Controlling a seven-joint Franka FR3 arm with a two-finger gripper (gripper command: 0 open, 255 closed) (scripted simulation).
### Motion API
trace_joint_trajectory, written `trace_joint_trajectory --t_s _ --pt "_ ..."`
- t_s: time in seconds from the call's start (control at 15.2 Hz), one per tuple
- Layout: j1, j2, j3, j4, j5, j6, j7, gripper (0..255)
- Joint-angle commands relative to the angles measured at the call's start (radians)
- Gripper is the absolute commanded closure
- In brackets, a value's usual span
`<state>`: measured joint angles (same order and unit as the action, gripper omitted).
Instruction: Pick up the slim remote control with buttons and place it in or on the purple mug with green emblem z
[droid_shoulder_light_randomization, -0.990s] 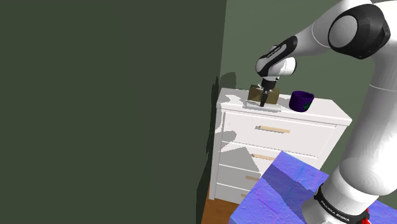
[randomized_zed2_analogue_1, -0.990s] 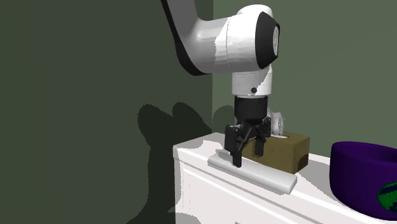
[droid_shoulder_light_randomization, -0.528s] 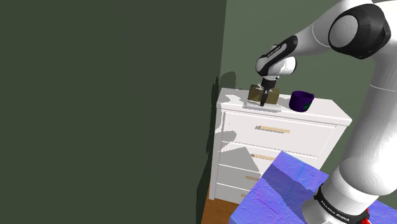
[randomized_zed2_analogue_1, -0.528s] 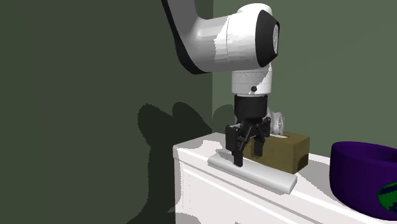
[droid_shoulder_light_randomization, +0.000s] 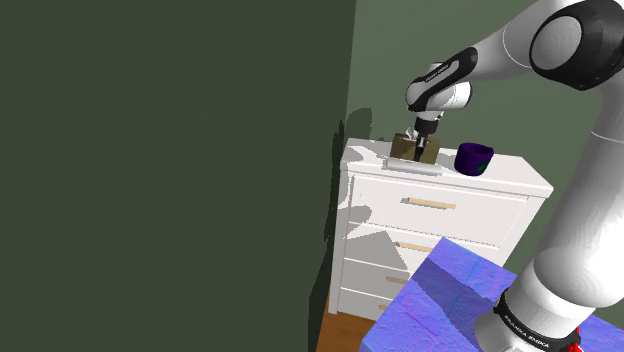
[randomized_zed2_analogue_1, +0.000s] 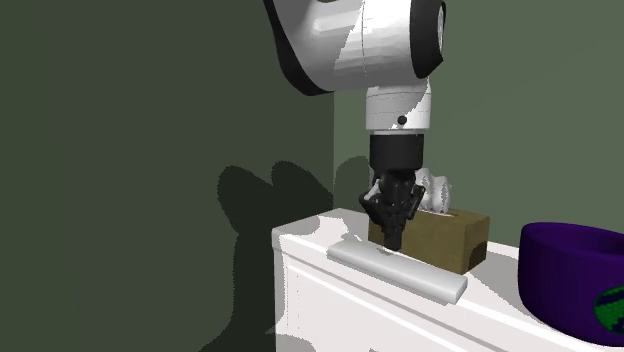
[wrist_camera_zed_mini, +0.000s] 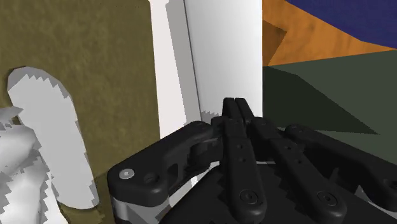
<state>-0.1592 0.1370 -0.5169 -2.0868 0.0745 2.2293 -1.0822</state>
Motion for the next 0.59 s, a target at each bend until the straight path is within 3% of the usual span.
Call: trace_joint_trajectory --t_s 0.0,0.07,0.2,0.53 --pt "0.0 0.0 0.0 0.0 0.0 0.0 0.0 255" --pt "0.0 0.0 0.0 0.0 0.0 0.0 0.0 0" --pt "0.018 0.036 0.02 0.046 0.008 -0.028 0.014 0" --pt "0.011 0.075 0.026 0.021 0.034 0.031 -0.004 0"
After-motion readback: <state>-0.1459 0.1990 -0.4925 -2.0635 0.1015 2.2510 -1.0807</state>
